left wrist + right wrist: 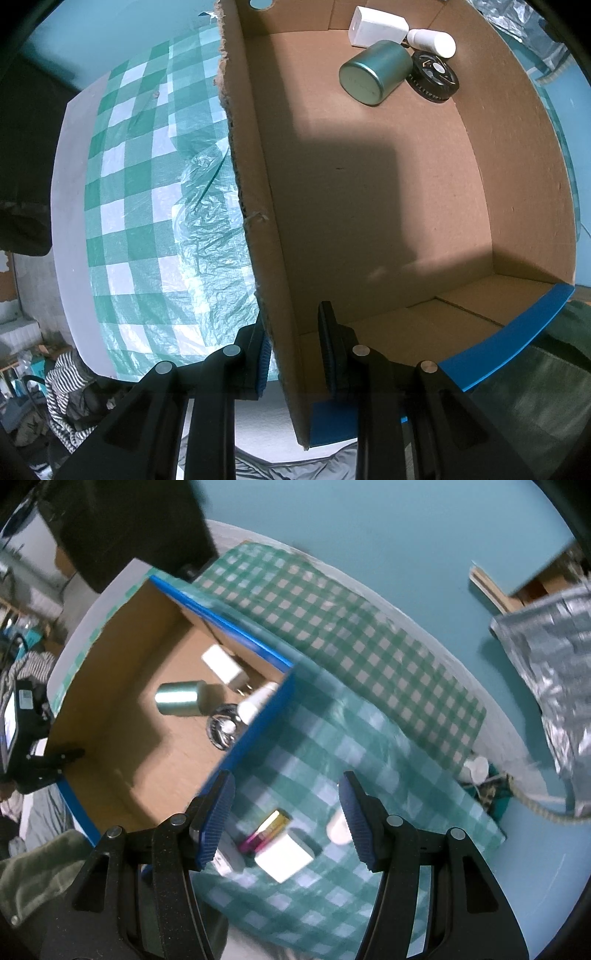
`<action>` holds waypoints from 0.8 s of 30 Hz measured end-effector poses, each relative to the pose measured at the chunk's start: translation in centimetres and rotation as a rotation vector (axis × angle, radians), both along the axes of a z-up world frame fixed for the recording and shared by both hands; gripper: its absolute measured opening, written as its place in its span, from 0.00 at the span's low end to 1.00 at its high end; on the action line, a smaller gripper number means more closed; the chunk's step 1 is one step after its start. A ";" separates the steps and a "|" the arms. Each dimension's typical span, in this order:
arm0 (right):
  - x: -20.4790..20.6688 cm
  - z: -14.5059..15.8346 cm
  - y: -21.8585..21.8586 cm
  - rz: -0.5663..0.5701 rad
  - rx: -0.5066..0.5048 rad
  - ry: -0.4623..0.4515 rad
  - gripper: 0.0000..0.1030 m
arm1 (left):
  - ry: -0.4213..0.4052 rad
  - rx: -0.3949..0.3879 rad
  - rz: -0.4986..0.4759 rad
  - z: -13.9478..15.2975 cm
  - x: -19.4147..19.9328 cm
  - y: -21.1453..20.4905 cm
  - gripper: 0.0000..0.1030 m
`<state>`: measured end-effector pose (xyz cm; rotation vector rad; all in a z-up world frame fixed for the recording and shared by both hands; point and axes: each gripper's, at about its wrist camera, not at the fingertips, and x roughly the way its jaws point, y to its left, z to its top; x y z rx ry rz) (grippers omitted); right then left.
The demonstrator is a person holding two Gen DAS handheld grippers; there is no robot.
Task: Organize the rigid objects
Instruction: 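Move the right gripper back over the white oval case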
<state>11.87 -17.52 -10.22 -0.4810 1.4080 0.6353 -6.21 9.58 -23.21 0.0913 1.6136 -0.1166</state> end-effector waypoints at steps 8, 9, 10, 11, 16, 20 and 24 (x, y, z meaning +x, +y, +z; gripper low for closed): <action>0.2 -0.9 -3.3 -0.088 -0.006 0.032 0.57 | 0.004 0.002 0.002 -0.1 0.2 -0.3 0.23; 0.3 -1.2 -3.7 -0.097 -0.009 0.034 0.57 | 0.005 0.002 0.003 -0.1 0.2 -0.3 0.23; 0.3 -1.4 -4.1 -0.107 -0.011 0.038 0.57 | 0.005 0.002 0.003 -0.1 0.2 -0.3 0.23; 0.4 -1.7 -4.5 -0.120 -0.011 0.046 0.57 | 0.005 0.003 0.004 -0.1 0.2 -0.3 0.23; 0.8 -4.1 -6.8 -0.191 -0.032 0.075 0.57 | 0.006 0.003 0.006 0.0 0.2 -0.2 0.23; 1.2 -6.2 -8.3 -0.249 -0.047 0.106 0.57 | 0.007 0.004 0.004 0.0 0.2 -0.2 0.23; 1.8 -8.4 -9.4 -0.314 -0.051 0.132 0.57 | 0.008 0.003 0.003 0.0 0.2 -0.1 0.23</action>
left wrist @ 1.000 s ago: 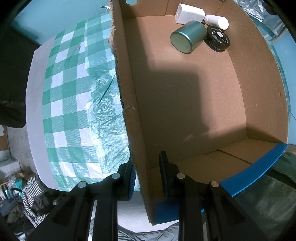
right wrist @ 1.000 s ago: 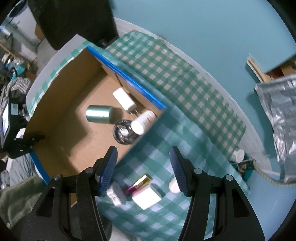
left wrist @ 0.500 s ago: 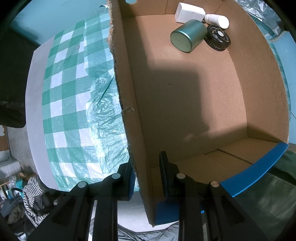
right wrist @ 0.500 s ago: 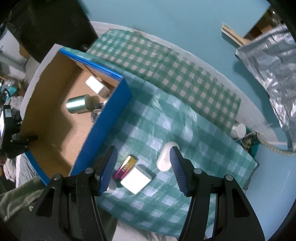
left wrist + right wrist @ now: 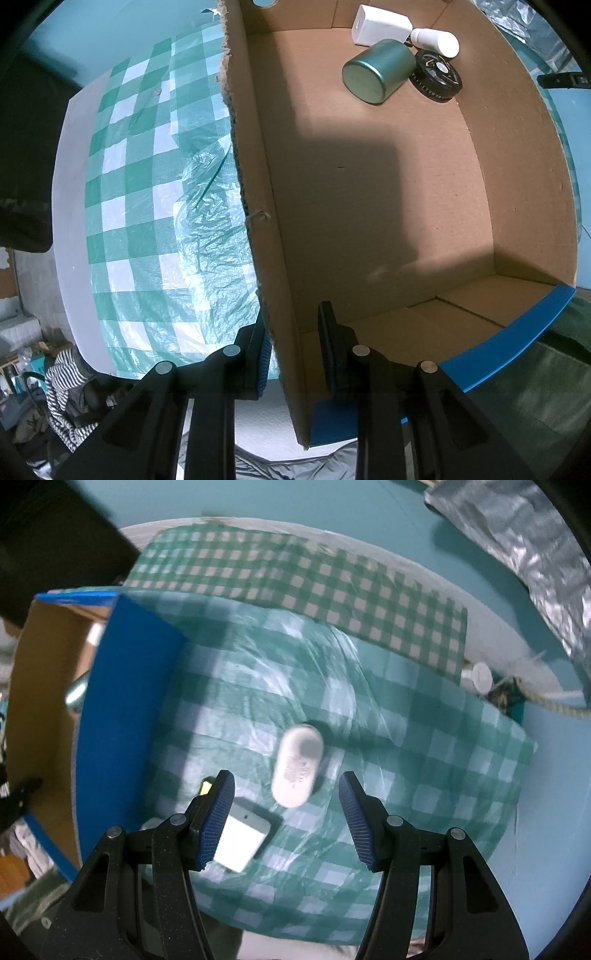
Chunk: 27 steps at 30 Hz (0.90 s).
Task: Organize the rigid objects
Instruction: 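Move the right gripper back over the white oval case, then close the right gripper on the white oval case and lift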
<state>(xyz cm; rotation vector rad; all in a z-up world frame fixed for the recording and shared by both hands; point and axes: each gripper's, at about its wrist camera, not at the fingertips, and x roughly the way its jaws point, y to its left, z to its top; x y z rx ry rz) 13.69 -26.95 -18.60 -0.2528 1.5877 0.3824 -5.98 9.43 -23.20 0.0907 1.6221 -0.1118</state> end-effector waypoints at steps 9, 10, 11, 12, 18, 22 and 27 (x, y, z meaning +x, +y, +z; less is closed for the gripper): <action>0.9 -4.1 -1.0 -0.107 0.014 0.063 0.57 | 0.001 0.004 0.000 0.1 0.1 -0.2 0.23; 0.9 -4.5 -1.0 -0.115 0.012 0.069 0.57 | 0.000 0.004 0.001 0.1 0.1 -0.2 0.23; 1.0 -4.9 -1.0 -0.127 0.010 0.077 0.57 | 0.001 0.003 0.001 0.1 0.1 -0.2 0.23; 1.1 -5.2 -1.0 -0.133 0.008 0.082 0.57 | 0.000 0.003 0.002 0.1 0.1 -0.2 0.23; 1.0 -6.3 -0.5 -0.154 -0.008 0.092 0.57 | -0.001 -0.002 0.003 0.0 0.1 0.1 0.23; 1.0 -7.0 -0.2 -0.172 -0.011 0.094 0.57 | -0.002 0.000 0.000 0.0 0.0 0.1 0.23; 0.3 -7.5 0.3 -0.180 -0.021 0.075 0.47 | -0.004 -0.003 0.004 -0.1 0.0 0.3 0.23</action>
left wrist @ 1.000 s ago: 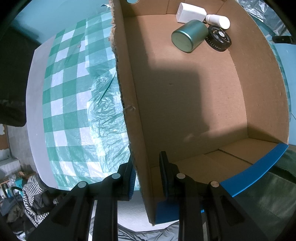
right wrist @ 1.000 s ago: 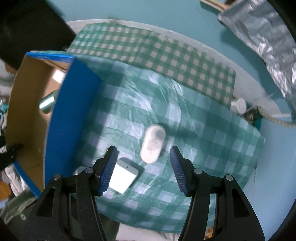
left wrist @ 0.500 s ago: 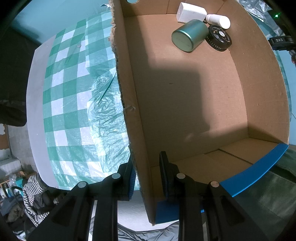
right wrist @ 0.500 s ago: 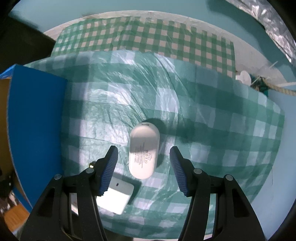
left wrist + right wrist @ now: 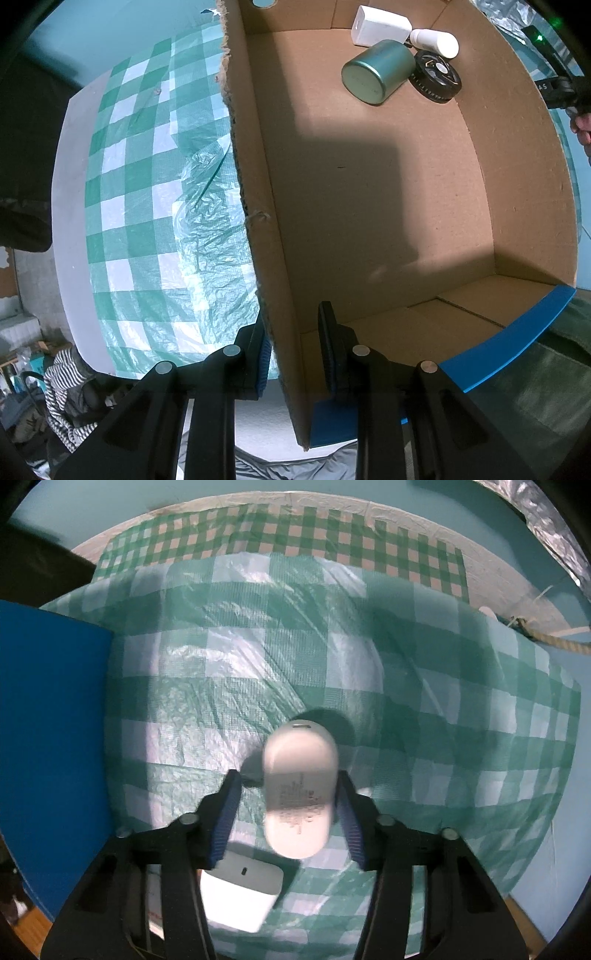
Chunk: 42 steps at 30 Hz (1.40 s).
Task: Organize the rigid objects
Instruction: 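Close the right gripper on the white oval case and lift, then carry the oval case into the box and open the right gripper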
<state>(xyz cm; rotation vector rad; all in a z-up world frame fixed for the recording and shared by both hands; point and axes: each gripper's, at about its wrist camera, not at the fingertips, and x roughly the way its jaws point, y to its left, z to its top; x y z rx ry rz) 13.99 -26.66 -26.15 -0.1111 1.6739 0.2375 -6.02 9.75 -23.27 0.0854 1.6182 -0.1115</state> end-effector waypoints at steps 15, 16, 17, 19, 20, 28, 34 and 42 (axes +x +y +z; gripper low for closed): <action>-1.0 1.2 0.6 0.052 0.014 -0.018 0.36 | 0.000 0.005 -0.010 -0.2 0.0 -0.1 0.23; -1.2 1.6 0.7 0.065 0.018 -0.023 0.36 | -0.001 0.006 -0.011 -0.1 -0.1 -0.1 0.23; -1.3 1.8 0.9 0.074 0.019 -0.026 0.36 | -0.003 0.007 -0.012 -0.1 -0.1 -0.1 0.23; -1.5 2.4 1.1 0.093 0.027 -0.031 0.36 | -0.003 0.005 -0.010 -0.1 -0.2 -0.3 0.23; -1.6 2.8 1.3 0.099 0.033 -0.030 0.36 | -0.003 0.005 -0.009 -0.1 -0.2 -0.2 0.23; -2.1 6.2 2.6 0.160 0.060 -0.051 0.36 | -0.003 0.006 -0.014 0.1 -0.1 -0.7 0.23; -2.0 8.9 4.0 0.207 0.094 -0.067 0.36 | -0.003 0.006 -0.014 0.2 -0.1 -0.9 0.23; -2.0 11.9 6.3 0.287 0.116 -0.099 0.36 | -0.006 0.007 -0.012 0.2 -0.1 -1.1 0.23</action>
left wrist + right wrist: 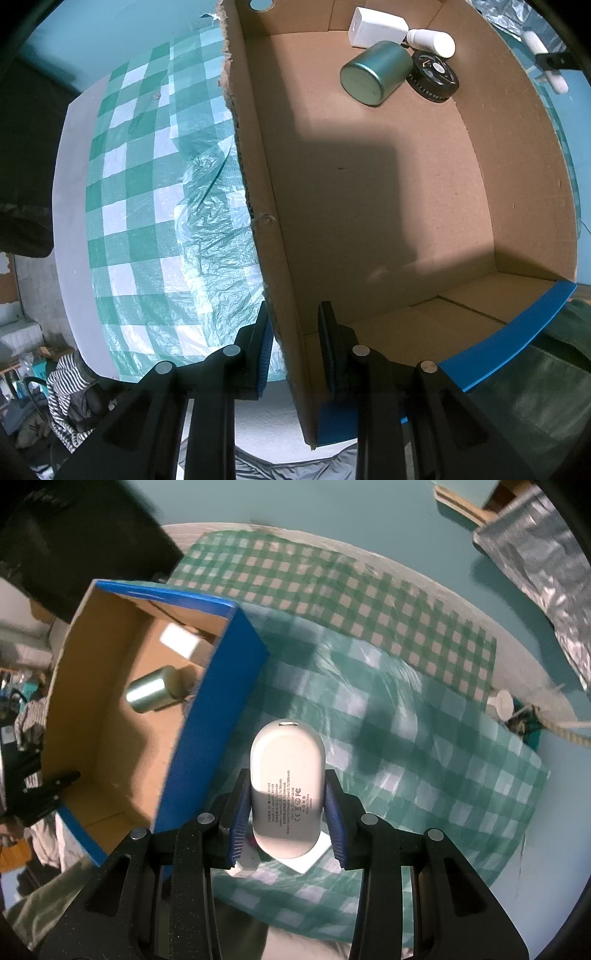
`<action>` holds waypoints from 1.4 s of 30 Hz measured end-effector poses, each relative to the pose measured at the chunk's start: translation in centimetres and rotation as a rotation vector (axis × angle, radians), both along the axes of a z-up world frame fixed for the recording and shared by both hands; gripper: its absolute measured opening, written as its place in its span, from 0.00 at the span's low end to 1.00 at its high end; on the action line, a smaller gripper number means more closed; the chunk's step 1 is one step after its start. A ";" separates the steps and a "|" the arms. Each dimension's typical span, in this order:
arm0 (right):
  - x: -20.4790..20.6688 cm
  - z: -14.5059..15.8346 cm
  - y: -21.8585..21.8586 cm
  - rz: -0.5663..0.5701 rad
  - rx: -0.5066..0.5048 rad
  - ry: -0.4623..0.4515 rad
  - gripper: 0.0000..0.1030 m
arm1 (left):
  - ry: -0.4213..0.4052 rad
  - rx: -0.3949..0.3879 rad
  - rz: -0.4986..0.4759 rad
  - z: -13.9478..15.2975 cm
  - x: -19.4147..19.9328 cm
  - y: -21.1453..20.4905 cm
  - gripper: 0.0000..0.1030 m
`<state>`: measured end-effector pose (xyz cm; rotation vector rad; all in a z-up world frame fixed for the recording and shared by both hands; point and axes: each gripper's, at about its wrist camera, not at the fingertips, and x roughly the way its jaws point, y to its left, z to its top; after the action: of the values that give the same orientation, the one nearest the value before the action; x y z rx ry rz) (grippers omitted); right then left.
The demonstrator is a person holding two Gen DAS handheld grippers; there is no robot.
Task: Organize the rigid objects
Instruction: 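Carry the oval case into the box and open the right gripper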
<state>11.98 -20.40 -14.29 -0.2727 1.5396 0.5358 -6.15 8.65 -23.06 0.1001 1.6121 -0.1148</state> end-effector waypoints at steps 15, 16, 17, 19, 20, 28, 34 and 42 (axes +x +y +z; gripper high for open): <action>-0.5 2.3 7.1 0.159 0.015 -0.032 0.36 | -0.005 0.001 0.002 0.1 -0.3 0.1 0.23; -0.5 2.2 7.5 0.165 0.014 -0.031 0.36 | -0.006 0.000 0.003 0.1 -0.3 0.1 0.23; -0.6 2.0 8.0 0.174 0.014 -0.029 0.36 | -0.007 -0.001 0.004 0.2 -0.3 0.2 0.23; -0.6 1.7 8.8 0.183 0.014 -0.023 0.36 | -0.008 -0.002 0.007 0.2 -0.4 0.3 0.23; -0.6 1.6 9.1 0.186 0.014 -0.022 0.36 | -0.009 -0.002 0.007 0.3 -0.3 0.3 0.23; -1.2 -0.5 11.5 0.237 0.006 0.016 0.36 | -0.013 -0.007 0.010 0.3 -0.5 0.8 0.23; -1.8 -2.4 11.9 0.244 -0.020 0.039 0.36 | -0.013 -0.009 0.009 0.2 -0.5 0.9 0.23; -2.1 -3.2 11.8 0.240 -0.020 0.046 0.36 | -0.012 -0.008 0.008 0.2 -0.6 0.9 0.23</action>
<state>9.87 -8.56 -17.50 -0.4670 1.5667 0.7198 -6.77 9.59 -22.90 0.0877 1.5995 -0.1144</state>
